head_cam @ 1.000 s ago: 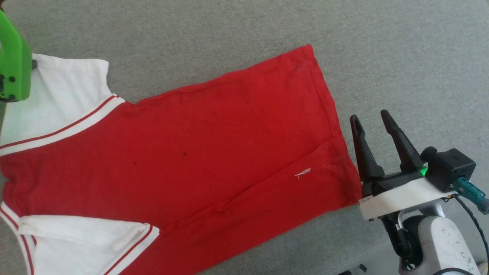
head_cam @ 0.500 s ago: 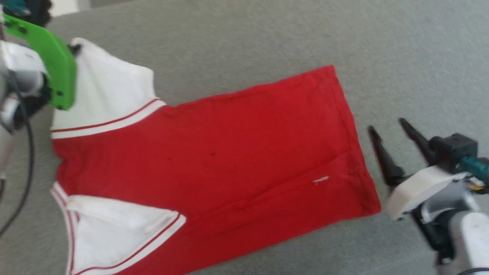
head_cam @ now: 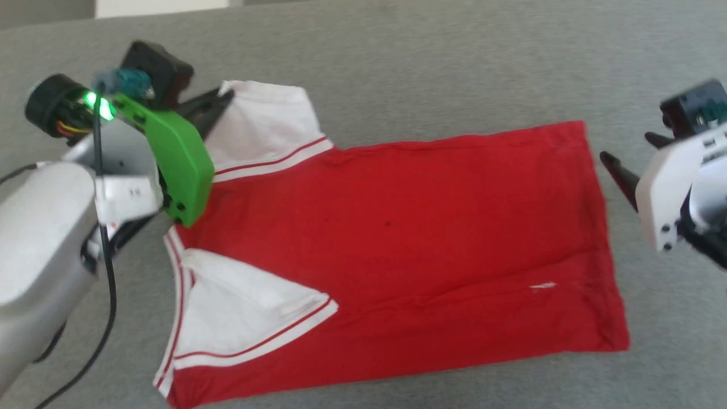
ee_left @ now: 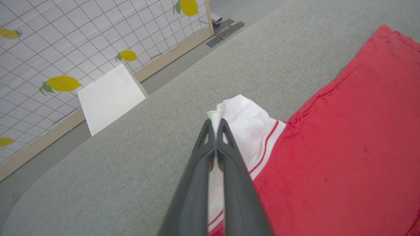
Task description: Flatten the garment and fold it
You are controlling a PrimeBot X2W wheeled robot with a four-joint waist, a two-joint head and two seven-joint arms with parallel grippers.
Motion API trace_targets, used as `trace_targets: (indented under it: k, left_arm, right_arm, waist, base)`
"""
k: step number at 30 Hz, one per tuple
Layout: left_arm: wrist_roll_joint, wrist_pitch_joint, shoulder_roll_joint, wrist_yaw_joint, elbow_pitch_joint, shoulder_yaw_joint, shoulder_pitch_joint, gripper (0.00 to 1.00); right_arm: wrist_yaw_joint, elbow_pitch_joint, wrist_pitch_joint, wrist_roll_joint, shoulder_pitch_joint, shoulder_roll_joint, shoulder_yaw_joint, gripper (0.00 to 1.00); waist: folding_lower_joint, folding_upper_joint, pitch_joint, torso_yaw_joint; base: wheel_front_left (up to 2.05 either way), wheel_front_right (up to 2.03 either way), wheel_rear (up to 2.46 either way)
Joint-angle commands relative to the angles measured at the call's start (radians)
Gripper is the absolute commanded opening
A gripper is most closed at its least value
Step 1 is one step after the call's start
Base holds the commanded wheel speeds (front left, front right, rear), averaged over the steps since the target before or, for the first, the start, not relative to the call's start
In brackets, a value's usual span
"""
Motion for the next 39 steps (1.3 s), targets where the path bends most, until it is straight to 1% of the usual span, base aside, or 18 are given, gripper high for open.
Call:
trace_targets:
  k: [1, 5, 9, 14, 20, 21, 22, 26, 30, 36, 39]
  left_arm:
    - [0.013, -0.006, 0.011, 0.017, -0.029, 0.000, 0.022, 0.00]
    - [0.034, -0.016, 0.015, 0.055, -0.124, -0.004, 0.043, 0.00]
    - [0.053, -0.019, 0.009, 0.079, -0.179, -0.012, 0.053, 0.00]
    - [0.066, -0.026, -0.003, 0.094, -0.213, -0.018, 0.057, 0.00]
    - [0.071, -0.039, -0.013, 0.102, -0.215, -0.023, 0.061, 0.00]
    - [0.070, -0.040, -0.015, 0.102, -0.211, -0.025, 0.063, 0.00]
    - [0.070, -0.042, -0.017, 0.102, -0.208, -0.026, 0.064, 0.00]
    - [0.067, -0.049, -0.020, 0.103, -0.192, -0.028, 0.070, 0.00]
    - [0.057, -0.070, -0.019, 0.108, -0.163, -0.021, 0.085, 0.00]
    - [0.032, -0.103, -0.020, 0.139, -0.144, -0.007, 0.130, 0.00]
    - [0.016, -0.119, -0.011, 0.157, -0.141, 0.001, 0.165, 0.00]
  right_arm:
    - [-0.002, 0.018, 0.026, 0.014, -0.041, -0.015, 0.022, 1.00]
    - [-0.002, 0.097, 0.095, 0.025, -0.138, -0.070, 0.090, 1.00]
    - [-0.002, 0.181, 0.119, 0.025, -0.210, -0.104, 0.157, 1.00]
    - [-0.002, 0.265, 0.117, 0.043, -0.260, -0.118, 0.225, 1.00]
    - [-0.002, 0.338, 0.118, 0.075, -0.258, -0.128, 0.329, 1.00]
    - [-0.002, 0.347, 0.113, 0.078, -0.256, -0.131, 0.346, 0.45]
    - [-0.002, 0.354, 0.107, 0.087, -0.254, -0.130, 0.355, 0.00]
    - [-0.002, 0.379, 0.069, 0.125, -0.258, -0.128, 0.377, 0.00]
    - [-0.002, 0.401, 0.015, 0.159, -0.272, -0.125, 0.378, 0.00]
    - [-0.002, 0.424, -0.107, 0.207, -0.274, -0.114, 0.351, 0.00]
    - [-0.002, 0.432, -0.151, 0.225, -0.256, -0.114, 0.341, 0.00]
  waist:
    - [0.0000, 0.0000, 0.036, 0.059]
    - [0.0000, 0.0000, 0.071, 0.111]
    - [0.0000, 0.0000, 0.097, 0.148]
    - [0.0000, 0.0000, 0.118, 0.176]
    - [0.0000, 0.0000, 0.131, 0.187]
    - [0.0000, 0.0000, 0.132, 0.187]
    - [0.0000, 0.0000, 0.132, 0.186]
    - [0.0000, 0.0000, 0.122, 0.178]
    - [0.0000, 0.0000, 0.084, 0.161]
    - [0.0000, 0.0000, 0.004, 0.135]
    - [0.0000, 0.0000, -0.040, 0.126]
  base:
    - [0.00, 0.00, 0.00]
    - [0.00, 0.00, 0.00]
    - [0.00, 0.00, 0.00]
    - [0.00, 0.00, 0.00]
    - [0.00, 0.00, 0.00]
    - [0.00, 0.00, 0.00]
    - [0.00, 0.00, 0.00]
    - [0.00, 0.00, 0.00]
    - [0.00, 0.00, 0.00]
    - [0.00, 0.00, 0.00]
    - [0.00, 0.00, 0.00]
